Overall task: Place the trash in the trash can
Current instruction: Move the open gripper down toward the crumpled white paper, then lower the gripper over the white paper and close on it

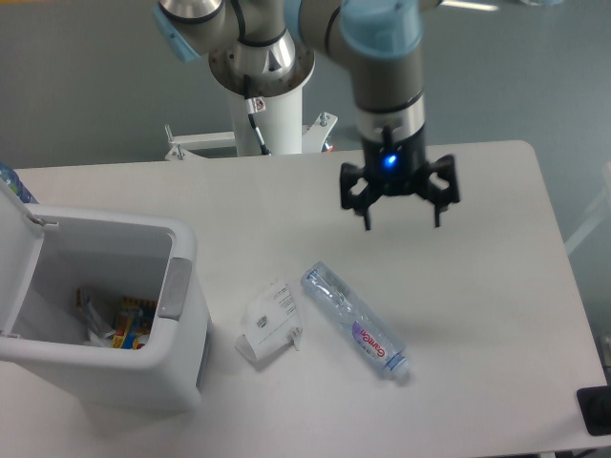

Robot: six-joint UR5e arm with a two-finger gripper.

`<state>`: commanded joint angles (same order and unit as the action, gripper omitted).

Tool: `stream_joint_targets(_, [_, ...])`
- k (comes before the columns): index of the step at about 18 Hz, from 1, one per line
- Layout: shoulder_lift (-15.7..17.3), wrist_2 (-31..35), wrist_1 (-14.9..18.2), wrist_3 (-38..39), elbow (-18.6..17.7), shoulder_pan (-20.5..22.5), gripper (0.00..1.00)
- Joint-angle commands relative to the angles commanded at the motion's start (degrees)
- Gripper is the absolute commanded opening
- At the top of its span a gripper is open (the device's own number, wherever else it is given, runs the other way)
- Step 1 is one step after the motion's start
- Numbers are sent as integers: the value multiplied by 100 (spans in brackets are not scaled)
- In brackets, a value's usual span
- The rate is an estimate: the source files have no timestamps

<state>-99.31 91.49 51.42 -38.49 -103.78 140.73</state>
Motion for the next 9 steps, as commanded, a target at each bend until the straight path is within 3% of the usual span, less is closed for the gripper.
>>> stream_joint_targets(2, [-140, 0, -44, -105, -221, -150, 100])
stream_joint_targets(6, [-624, -26, -106, -185, -248, -678, 100])
stream_joint_targets(9, [-914, -157, -334, -124, -248, -942, 100])
